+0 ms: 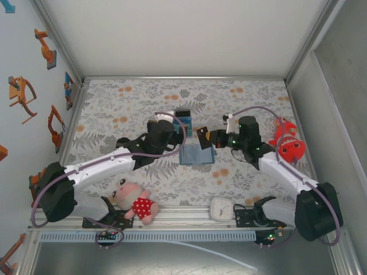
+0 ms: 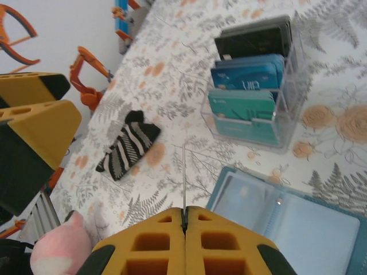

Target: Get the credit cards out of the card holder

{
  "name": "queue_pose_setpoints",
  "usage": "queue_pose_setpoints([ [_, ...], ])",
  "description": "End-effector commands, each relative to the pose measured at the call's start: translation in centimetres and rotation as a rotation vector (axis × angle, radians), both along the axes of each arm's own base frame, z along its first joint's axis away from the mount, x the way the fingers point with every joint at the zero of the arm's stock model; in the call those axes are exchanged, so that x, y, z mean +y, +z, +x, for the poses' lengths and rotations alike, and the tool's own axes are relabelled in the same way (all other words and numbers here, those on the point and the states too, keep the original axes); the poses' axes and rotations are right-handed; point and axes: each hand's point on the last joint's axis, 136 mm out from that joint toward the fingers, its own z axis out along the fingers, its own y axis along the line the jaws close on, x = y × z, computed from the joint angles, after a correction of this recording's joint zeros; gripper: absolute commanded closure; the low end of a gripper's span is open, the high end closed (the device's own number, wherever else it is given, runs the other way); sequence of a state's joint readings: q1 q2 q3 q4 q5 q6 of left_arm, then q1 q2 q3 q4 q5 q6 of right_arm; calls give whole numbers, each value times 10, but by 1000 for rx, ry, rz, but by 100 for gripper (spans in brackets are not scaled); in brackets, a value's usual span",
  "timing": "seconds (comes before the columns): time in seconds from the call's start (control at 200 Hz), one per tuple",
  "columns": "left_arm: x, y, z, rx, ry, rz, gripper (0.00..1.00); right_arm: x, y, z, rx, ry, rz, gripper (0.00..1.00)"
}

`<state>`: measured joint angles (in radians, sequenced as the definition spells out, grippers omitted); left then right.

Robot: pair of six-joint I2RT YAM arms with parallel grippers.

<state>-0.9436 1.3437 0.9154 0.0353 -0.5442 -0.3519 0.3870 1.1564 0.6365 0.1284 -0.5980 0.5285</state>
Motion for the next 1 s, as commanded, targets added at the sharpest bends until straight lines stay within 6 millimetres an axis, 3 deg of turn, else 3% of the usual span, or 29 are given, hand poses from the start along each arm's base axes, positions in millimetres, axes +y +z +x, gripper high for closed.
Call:
queue_pose_setpoints([
  [0.0,-2,25,0,-37,-36,-153,0,2,23,-3,-97,23,53,100],
  [0.255,-19,48,-11,-41,-290,-393,0,10,47,-8,-154,90,116,100],
  [0.346,-29,54,-19,-31,-419,-355,1,17,51,-14,-170,160,111,100],
  [0.551,-48,58,-40,47,-701,-229,15,24,57,-31,-204,308,41,100],
  [0.786,-67,46,-78,210,-1029,-169,23,30,71,-54,-248,461,21,100],
  [0.856,-71,44,-88,246,-1097,-170,34,32,73,-59,-252,492,10,100],
  [0.997,-72,38,-96,271,-1138,-153,38,35,78,-66,-256,540,19,100],
])
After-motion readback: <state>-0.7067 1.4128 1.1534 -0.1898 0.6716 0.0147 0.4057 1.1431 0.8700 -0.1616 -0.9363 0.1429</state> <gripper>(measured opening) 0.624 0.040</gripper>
